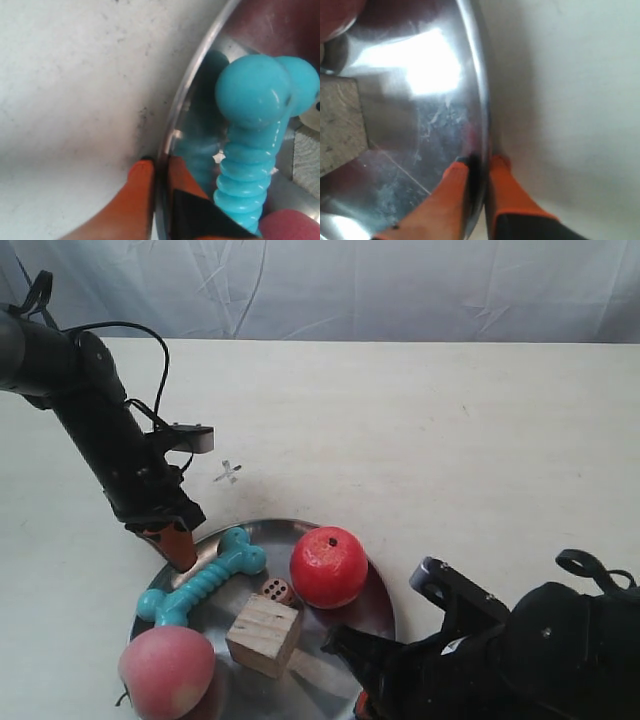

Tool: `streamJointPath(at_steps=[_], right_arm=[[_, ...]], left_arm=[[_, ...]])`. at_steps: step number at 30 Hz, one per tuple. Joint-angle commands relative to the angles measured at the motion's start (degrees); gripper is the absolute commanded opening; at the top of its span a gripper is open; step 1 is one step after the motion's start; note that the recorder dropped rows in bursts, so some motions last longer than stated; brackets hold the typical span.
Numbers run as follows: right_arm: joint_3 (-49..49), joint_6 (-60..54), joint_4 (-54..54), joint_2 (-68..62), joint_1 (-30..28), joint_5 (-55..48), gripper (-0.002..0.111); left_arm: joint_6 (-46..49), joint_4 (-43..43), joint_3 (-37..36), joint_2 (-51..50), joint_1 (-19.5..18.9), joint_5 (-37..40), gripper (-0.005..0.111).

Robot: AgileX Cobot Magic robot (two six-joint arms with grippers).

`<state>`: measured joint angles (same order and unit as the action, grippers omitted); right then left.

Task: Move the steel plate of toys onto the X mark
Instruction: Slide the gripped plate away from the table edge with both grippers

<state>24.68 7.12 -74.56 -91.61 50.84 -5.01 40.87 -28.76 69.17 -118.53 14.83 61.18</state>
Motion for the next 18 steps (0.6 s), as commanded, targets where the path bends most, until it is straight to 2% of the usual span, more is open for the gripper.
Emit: streamJointPath(at_steps=[1,18], right_arm=[[0.46,-0.92,0.55,-0.12,0.12,0.25,-0.001],[0.81,-0.92,0.55,1.46,0.12,-2.63,-0.001]], left_arm=[[-2.15,-1.35,-0.19,-0.15,0.17,0.6,0.0],[-2.84,0.57,-0.19,0.03,0.17,1.13,0.0]])
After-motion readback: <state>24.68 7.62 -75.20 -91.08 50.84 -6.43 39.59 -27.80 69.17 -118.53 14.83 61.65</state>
